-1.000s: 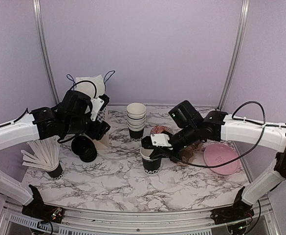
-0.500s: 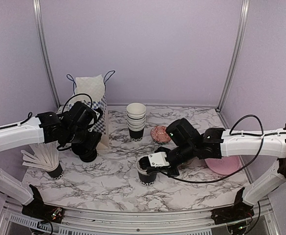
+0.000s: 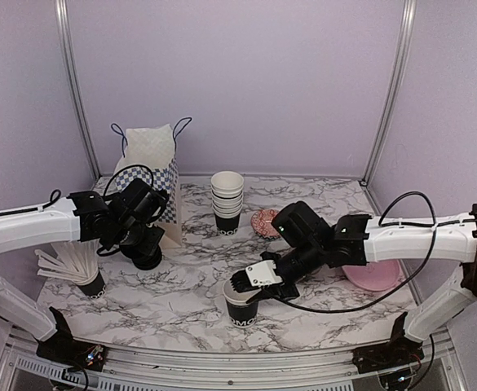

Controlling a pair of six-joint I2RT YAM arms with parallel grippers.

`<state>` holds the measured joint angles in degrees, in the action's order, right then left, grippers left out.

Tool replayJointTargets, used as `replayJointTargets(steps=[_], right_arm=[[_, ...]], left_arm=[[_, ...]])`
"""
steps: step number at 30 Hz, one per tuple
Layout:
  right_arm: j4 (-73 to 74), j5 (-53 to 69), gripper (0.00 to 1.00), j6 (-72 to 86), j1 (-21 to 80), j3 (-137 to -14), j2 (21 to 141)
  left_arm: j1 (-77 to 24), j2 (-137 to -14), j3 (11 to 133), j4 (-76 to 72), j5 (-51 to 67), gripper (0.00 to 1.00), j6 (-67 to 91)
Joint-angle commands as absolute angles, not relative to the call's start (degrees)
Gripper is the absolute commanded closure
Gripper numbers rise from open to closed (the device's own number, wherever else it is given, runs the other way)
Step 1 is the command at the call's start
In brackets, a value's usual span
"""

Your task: Pack the takeout coffee

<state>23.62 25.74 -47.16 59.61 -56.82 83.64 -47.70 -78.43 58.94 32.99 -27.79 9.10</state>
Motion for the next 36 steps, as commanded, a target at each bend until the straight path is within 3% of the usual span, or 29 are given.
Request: replayJointTargets(steps=[1, 13, 36], right_arm=[[30.3, 29.1, 0.71, -49.0, 60.0, -62.2, 81.7], [32.1, 32.6, 0.68, -47.5, 54.0, -63.0, 75.9], [27.0, 32.6, 0.68, -45.6, 50.7, -59.2, 74.0]], left_arm=[[-47.8, -79.1, 58.4, 35.7, -29.0, 0.46, 10.4], [-47.9, -82.8, 59.7, 37.4, -28.2, 0.5, 14.1], [-47.6, -86.9, 62.9, 38.9, -30.7, 0.87, 16.6]])
